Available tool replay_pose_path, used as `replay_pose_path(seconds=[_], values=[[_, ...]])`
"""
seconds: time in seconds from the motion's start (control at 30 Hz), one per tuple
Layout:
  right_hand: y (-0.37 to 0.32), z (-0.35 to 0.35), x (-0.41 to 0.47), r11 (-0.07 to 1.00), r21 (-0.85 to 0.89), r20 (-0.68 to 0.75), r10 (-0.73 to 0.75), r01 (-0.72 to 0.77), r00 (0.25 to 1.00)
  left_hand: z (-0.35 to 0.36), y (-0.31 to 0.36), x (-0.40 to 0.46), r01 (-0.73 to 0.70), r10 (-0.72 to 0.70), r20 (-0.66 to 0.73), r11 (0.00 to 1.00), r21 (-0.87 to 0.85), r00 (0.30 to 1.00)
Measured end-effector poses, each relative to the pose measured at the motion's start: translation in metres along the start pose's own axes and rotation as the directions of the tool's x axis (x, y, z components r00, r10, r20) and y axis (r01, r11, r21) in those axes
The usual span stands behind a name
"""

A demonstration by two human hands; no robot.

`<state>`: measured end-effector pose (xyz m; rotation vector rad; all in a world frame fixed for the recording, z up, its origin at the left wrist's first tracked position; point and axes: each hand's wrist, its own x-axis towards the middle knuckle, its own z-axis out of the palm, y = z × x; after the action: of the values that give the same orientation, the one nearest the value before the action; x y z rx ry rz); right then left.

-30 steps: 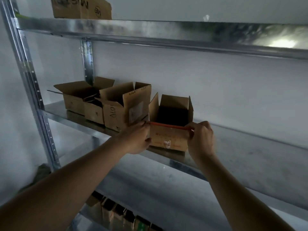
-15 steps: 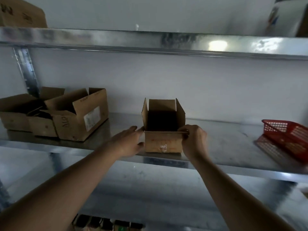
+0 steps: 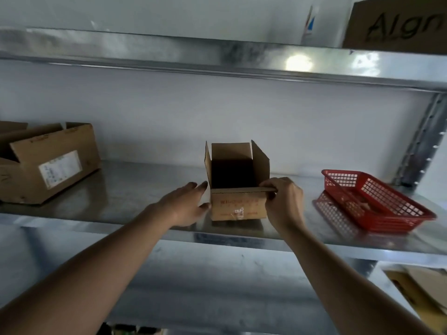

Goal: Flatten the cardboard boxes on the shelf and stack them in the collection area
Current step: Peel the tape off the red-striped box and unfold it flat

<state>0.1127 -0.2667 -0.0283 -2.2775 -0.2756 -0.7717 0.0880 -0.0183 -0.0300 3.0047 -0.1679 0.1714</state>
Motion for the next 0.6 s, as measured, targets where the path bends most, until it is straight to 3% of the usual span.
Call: replay_pose_path(seconds=[0.13,0.33,0.43,0.5,0.53,0.6], values=[[0.041,-0.023,0.003,1.0,-0.028,0.016,-0.004,0.004,1.0,0.009,0.042,0.013,-0.002,0.003,0.02,1.0,-0.03,1.0],[0.064,-0.061,0.01,0.994,0.019,0.206,-0.106,0.104,0.973,0.016,0.081,0.026,-0.03,0.031,0.026,0.999,-0.044,0.999],[0.054,-0.082,0.022,0.957,0.03,0.029,-0.29,0.289,0.957,0.017,0.086,0.03,-0.032,0.036,0.043,0.997,-0.075,0.998],[0.041,-0.086,0.031,0.894,-0.014,-0.068,-0.448,0.448,0.892,0.016,0.086,0.03,-0.039,0.043,0.03,0.994,-0.105,0.999],[0.032,-0.084,0.034,0.868,-0.014,-0.063,-0.497,0.497,0.866,0.016,0.085,0.031,-0.042,0.046,0.024,0.992,-0.119,0.999],[0.014,-0.075,0.038,0.87,-0.008,0.078,-0.491,0.493,0.868,0.015,0.083,0.03,-0.041,0.046,0.033,0.989,-0.139,0.998]])
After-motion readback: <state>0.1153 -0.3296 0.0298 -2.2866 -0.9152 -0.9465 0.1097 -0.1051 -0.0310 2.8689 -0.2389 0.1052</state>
